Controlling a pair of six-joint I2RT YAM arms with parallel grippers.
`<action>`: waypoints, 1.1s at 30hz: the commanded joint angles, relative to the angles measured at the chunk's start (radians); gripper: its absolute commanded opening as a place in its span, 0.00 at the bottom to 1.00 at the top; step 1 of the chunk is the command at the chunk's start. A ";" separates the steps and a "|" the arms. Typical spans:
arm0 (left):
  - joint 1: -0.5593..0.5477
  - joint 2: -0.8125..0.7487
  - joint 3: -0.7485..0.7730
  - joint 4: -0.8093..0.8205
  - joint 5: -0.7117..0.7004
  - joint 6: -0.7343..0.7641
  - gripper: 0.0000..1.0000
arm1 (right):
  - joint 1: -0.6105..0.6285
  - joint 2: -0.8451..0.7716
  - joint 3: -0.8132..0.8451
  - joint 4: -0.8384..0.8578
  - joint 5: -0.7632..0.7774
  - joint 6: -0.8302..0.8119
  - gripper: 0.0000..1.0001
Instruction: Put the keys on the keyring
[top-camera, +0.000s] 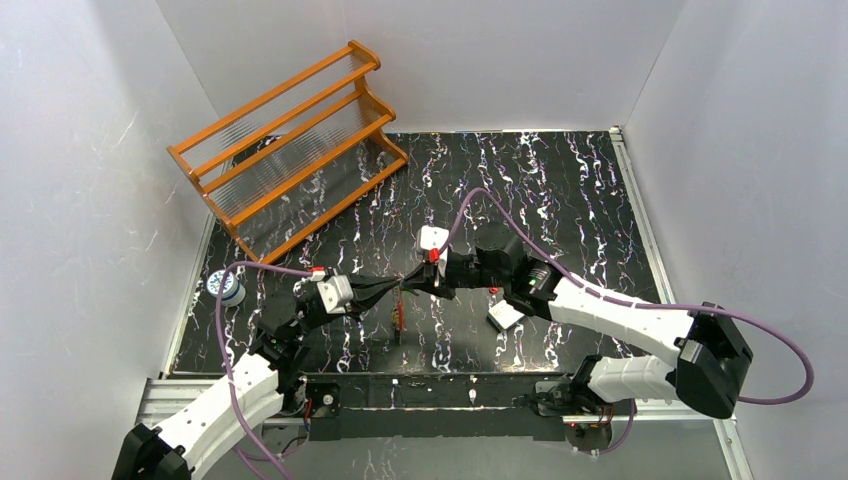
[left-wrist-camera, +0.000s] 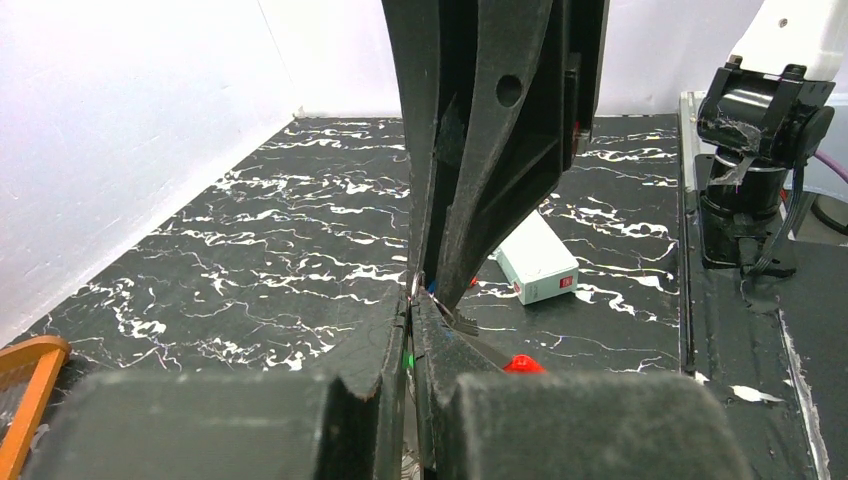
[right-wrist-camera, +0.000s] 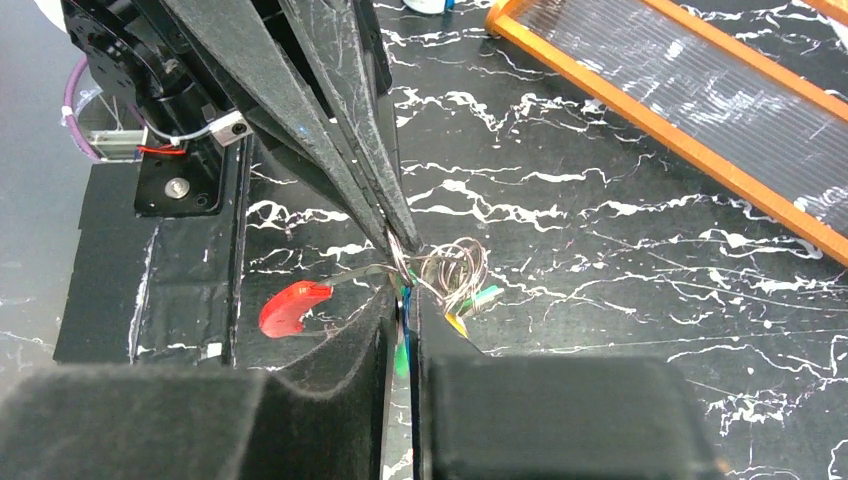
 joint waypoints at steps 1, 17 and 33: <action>-0.004 -0.003 0.008 0.070 0.009 0.003 0.00 | 0.000 0.014 -0.014 -0.009 -0.006 -0.005 0.14; -0.004 0.022 0.018 0.070 0.024 0.014 0.00 | -0.001 -0.010 -0.025 0.011 0.086 -0.031 0.47; -0.004 0.027 0.023 0.070 0.041 0.008 0.00 | -0.002 -0.024 -0.043 0.171 -0.039 -0.013 0.44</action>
